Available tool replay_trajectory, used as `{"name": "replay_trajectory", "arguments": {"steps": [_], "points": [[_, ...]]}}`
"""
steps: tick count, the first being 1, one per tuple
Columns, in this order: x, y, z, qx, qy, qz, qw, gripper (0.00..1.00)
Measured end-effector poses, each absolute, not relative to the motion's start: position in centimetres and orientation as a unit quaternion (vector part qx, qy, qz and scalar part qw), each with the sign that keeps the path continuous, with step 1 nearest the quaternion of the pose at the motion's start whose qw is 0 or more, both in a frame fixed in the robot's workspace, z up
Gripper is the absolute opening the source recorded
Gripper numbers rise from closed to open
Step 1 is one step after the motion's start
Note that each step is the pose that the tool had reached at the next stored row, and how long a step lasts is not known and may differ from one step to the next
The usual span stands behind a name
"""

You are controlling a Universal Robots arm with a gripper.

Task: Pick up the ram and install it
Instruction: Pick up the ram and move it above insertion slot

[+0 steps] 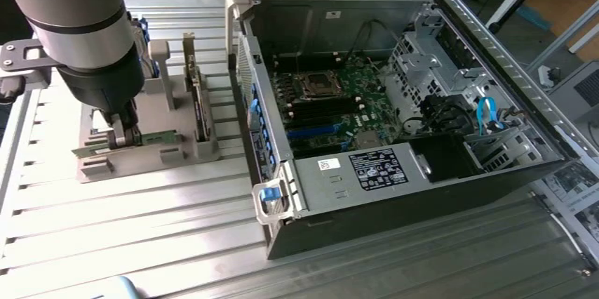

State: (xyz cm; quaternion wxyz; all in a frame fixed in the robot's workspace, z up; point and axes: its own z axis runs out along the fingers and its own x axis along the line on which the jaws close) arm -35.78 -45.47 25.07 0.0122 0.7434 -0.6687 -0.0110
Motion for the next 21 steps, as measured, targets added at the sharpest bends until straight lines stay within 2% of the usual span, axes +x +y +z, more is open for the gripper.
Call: {"name": "replay_trajectory", "arguments": {"steps": [21], "points": [[-35.8, -45.5, 26.2, 0.743, -0.669, -0.011, 0.012, 0.13]]}}
